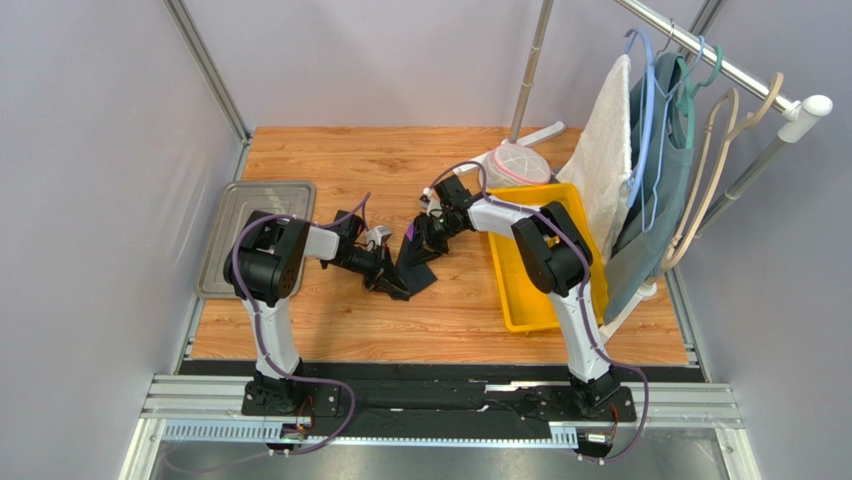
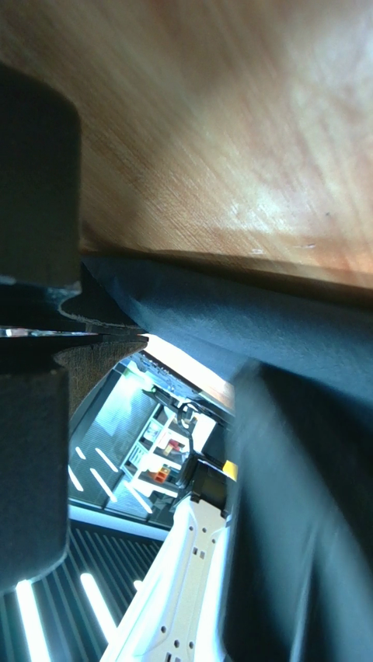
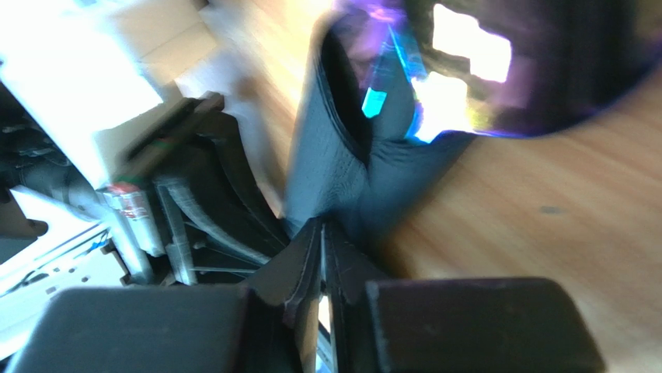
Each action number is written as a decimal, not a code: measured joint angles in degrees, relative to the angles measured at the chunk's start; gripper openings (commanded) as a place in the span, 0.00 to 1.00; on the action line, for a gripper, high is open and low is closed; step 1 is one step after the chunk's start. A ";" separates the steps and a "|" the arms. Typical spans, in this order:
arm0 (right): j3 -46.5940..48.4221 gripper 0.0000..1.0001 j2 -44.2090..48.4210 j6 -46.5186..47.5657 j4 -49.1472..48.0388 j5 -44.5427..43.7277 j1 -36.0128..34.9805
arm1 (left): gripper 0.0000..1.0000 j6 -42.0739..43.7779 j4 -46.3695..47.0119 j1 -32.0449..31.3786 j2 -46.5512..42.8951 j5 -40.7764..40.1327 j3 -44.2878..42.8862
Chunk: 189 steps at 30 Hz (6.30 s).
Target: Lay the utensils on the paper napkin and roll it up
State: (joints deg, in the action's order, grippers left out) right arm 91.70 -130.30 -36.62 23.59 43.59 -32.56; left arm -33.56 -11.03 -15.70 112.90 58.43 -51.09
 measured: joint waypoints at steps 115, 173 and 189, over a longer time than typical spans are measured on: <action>-1.77 0.00 7.85 8.44 -5.05 -4.44 1.53 | 0.68 13.55 -6.29 14.05 -35.32 -11.78 0.79; 12.26 0.00 43.52 46.18 24.24 -0.15 -19.32 | 0.72 -3.04 42.93 7.69 -73.09 14.21 18.16; 13.07 0.00 45.57 50.82 26.80 -4.22 -24.79 | 0.66 -4.68 46.03 0.76 -75.34 12.63 17.94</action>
State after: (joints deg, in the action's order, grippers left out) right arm 104.77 -84.73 14.20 50.39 39.38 -57.34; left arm -38.24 35.00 -14.94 37.56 71.07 -33.15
